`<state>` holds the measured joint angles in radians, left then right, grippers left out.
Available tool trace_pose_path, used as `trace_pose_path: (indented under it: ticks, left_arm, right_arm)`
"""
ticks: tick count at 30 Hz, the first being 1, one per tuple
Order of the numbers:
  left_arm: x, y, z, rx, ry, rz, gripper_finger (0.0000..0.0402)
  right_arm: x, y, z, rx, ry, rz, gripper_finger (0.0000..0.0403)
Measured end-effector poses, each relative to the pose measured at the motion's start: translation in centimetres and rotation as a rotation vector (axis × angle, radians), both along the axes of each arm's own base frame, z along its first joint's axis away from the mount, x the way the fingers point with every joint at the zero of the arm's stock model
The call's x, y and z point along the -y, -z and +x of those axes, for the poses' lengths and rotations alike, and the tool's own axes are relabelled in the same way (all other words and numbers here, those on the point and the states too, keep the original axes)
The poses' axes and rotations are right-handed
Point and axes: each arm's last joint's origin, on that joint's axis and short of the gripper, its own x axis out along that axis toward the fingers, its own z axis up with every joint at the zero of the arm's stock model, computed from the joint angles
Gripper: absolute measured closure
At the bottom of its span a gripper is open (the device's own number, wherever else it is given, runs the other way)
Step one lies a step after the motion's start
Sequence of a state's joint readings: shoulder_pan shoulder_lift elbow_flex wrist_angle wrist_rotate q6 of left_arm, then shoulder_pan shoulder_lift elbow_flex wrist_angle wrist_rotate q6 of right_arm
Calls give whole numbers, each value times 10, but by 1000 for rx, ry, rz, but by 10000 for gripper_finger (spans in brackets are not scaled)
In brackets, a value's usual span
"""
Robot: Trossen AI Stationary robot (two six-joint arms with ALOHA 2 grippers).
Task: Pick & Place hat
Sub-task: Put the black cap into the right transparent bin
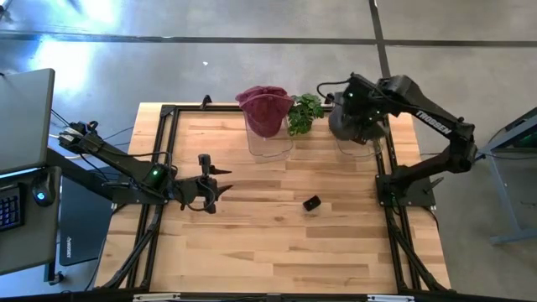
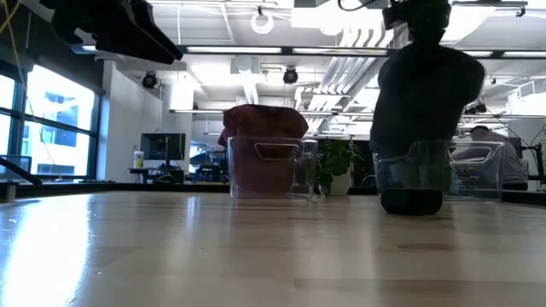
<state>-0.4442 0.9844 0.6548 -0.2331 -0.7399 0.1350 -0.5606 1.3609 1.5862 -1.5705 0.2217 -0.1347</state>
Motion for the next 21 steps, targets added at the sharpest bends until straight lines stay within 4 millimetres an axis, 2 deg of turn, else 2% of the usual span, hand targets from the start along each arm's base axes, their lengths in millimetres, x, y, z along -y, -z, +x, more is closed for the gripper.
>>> trace_pose_path:
  ticks: [3,5,11,14,21]
  left_arm:
    - [0,0,0,-4,-3,19,197]
    - [0,0,0,-5,-2,22,197]
    - [0,0,0,-8,-2,26,197]
    - [0,0,0,-7,-4,27,197]
    - [-1,0,0,-6,-13,46,197]
  right_arm:
    - [0,-2,0,-1,11,-20,403]
    - [4,3,-3,-48,27,-49,403]
    - [19,39,-15,-289,28,-67,403]
    - [25,50,-21,-404,33,-117,403]
    - [26,44,-21,-528,-69,-221,403]
